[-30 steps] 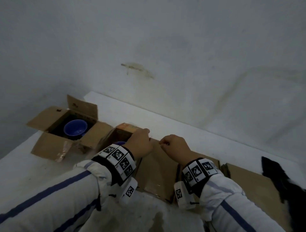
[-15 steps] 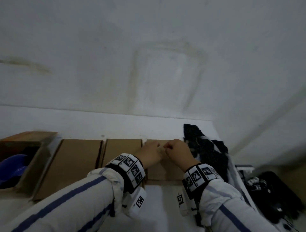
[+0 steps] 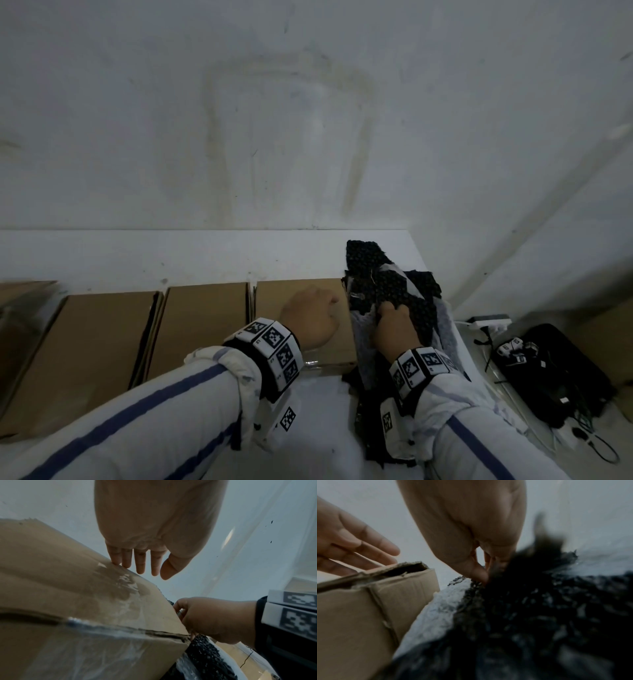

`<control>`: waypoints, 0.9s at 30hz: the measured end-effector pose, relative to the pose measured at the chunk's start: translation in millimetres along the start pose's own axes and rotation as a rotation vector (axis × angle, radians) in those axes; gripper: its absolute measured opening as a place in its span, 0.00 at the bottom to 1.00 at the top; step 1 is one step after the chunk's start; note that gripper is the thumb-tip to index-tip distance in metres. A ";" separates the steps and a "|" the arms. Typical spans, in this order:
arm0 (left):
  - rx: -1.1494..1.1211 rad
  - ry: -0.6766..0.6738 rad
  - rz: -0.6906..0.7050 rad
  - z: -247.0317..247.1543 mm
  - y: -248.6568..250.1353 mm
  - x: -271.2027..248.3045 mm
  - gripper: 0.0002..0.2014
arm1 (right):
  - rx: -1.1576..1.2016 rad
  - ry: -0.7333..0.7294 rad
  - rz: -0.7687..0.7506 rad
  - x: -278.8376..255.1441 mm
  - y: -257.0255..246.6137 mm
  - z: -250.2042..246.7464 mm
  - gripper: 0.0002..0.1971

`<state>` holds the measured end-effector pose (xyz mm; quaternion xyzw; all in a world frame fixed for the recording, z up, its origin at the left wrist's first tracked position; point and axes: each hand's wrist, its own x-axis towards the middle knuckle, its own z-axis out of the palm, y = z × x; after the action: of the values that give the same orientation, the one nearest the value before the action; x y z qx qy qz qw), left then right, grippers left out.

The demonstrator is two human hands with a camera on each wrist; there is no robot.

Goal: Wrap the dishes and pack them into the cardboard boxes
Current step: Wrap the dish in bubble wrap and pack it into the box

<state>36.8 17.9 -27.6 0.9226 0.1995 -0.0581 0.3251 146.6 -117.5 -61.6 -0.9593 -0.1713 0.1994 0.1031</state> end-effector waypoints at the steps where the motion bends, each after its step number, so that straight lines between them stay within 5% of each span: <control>1: 0.008 0.005 0.002 1.4 0.2 0.6 0.22 | 0.011 -0.015 -0.014 0.7 1.8 -0.9 0.14; 15: 0.028 0.015 0.002 10.5 9.4 7.1 0.20 | 0.072 0.008 -0.098 -4.2 7.3 -9.5 0.17; 20: -0.053 0.034 0.097 8.6 21.7 6.1 0.19 | 0.189 0.045 -0.085 -3.2 0.5 -38.6 0.19; 25: -0.351 -0.160 0.091 7.7 41.8 -0.8 0.26 | 0.410 0.073 -0.130 -7.8 -12.8 -59.7 0.19; 27: -0.448 -0.197 0.122 8.0 43.9 -2.2 0.17 | 0.573 0.090 -0.160 -11.8 -22.4 -61.8 0.17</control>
<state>52.7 -19.0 -8.0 0.8277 0.1188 -0.0825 0.5422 155.9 -109.3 4.0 -0.8824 -0.1785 0.1884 0.3925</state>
